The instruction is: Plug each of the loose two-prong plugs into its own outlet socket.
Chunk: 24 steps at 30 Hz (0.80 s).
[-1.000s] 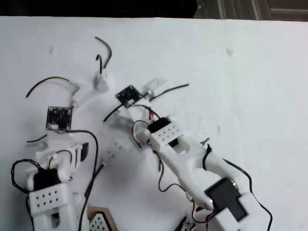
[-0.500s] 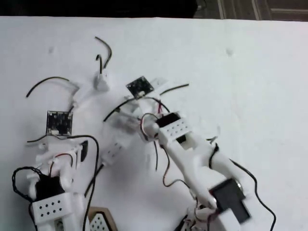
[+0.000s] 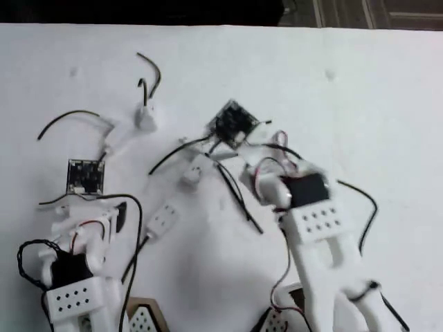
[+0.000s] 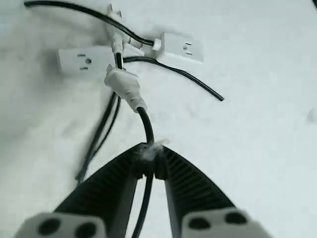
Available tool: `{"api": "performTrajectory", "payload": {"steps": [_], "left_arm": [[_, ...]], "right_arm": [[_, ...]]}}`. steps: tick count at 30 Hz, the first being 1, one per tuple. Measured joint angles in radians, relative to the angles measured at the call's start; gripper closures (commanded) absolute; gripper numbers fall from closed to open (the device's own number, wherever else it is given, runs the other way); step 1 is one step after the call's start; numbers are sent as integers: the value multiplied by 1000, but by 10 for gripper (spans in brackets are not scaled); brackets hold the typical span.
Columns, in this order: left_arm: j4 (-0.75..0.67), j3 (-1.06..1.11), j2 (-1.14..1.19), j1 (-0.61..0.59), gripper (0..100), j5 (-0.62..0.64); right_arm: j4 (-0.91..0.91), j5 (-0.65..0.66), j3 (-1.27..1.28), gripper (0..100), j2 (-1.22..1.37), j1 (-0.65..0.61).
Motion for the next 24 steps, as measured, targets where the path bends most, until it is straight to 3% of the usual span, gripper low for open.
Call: {"api": "performTrajectory", "payload": {"steps": [6, 10, 14, 21, 24], "left_arm": [[0, 0, 0, 0, 706, 0], [0, 3, 0, 0, 706, 0], [0, 3, 0, 0, 706, 0], [0, 3, 0, 0, 706, 0], [0, 3, 0, 0, 706, 0]], "right_arm": [[176, 336, 0, 978, -170, 170], [252, 381, 0, 916, -226, 270], [310, 193, 0, 764, -227, 270], [354, -302, 0, 759, -206, 28], [354, -368, -18, 803, -201, -29]]}}
